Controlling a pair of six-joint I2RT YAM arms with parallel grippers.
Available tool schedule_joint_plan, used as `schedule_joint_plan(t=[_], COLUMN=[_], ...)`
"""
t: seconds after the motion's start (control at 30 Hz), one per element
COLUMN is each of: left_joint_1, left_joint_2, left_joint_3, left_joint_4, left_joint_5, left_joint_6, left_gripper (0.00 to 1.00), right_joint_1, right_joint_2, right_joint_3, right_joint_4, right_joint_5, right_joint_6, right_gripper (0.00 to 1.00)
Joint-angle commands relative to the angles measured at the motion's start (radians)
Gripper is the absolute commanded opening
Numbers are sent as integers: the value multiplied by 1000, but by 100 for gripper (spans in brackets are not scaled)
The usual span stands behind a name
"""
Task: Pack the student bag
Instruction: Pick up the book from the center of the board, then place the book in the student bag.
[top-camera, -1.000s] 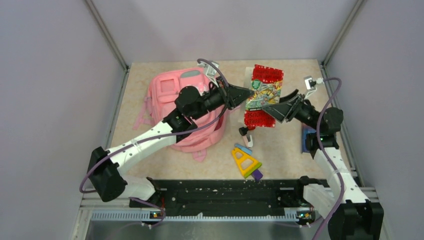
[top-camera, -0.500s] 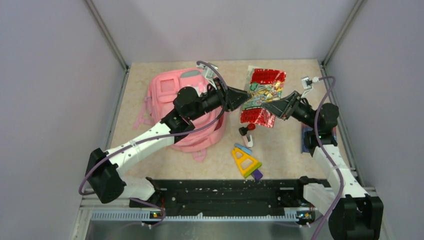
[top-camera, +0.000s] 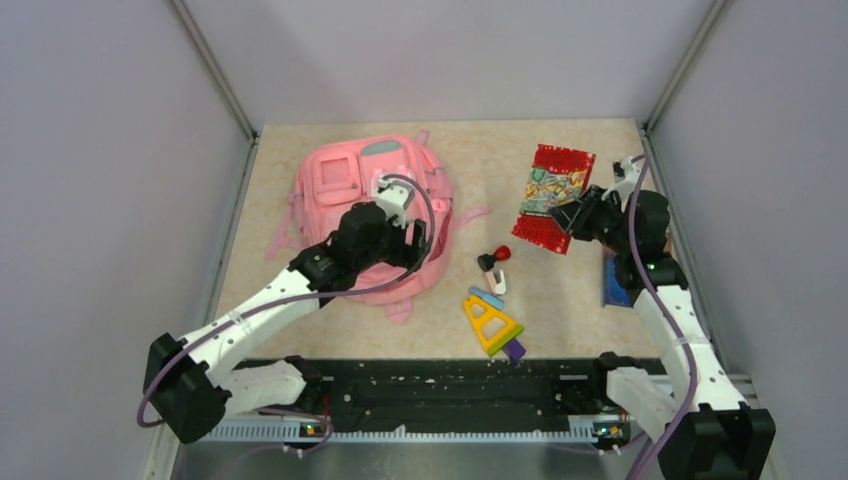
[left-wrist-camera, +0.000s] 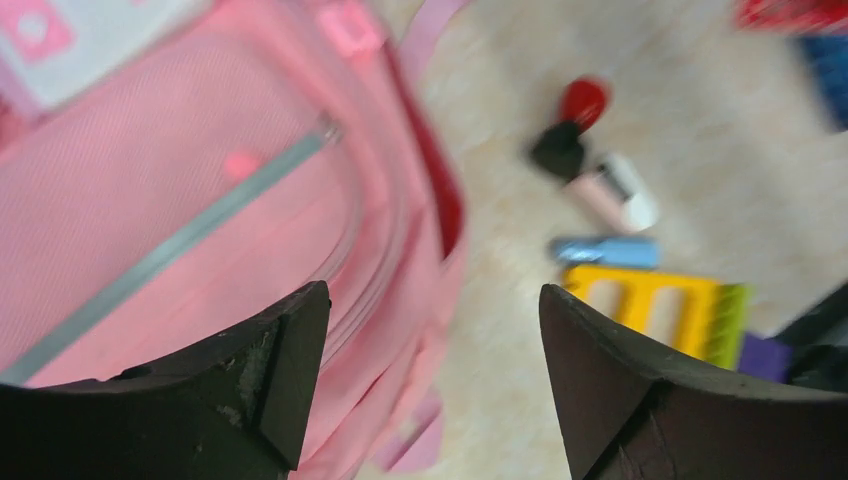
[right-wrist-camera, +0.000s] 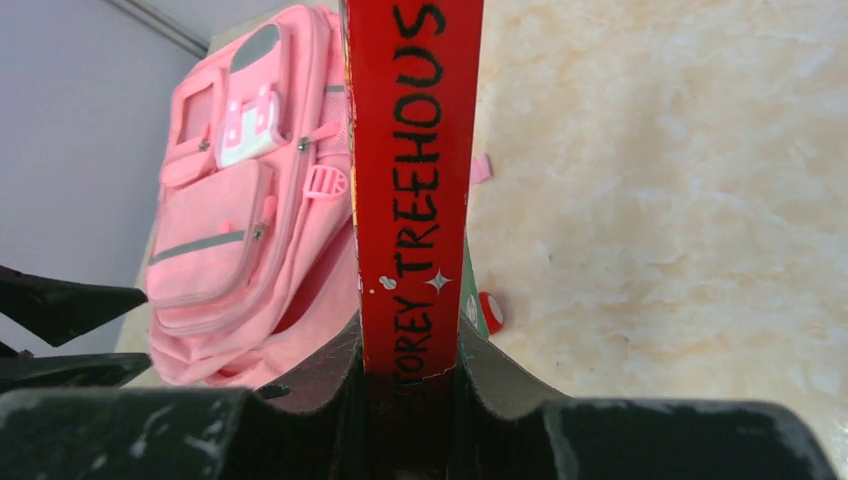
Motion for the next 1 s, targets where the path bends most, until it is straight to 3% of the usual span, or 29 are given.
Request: schedule_joint_plan(t=[0.0,0.17,0.37,0.6,0.77,0.87,0.97], left_joint_1=[5,5,1,-61,-76,-76,-78], left_joint_2=[19,43,65,86,162,205,226], left_joint_3=[-36,-15,-47,-59,-34,1,30], left_joint_4=[-253,-373,-376,-341,-367,-395,-409], left_joint_5=[-268,-330,-325,-276,-392,-510,-591], left_joint_6=[148,100,49,79,57,15,-27], left_gripper=[81,82,83,92,94,87,68], right_joint_1=[0,0,0,0,0,0,1], right_joint_2=[-57,-61,-52,-53,-52,-54,-56], right_joint_3=[-6,-31,-45,-52,-61,-59,-59], right_joint_4=[17,13,31,33,39,36,30], right_joint_5=[56,46,25,14,6,-2,0], right_joint_6=[-47,-47,-40,-34,-30,-29,-28], right_gripper=[0,0,0,0,0,0,0])
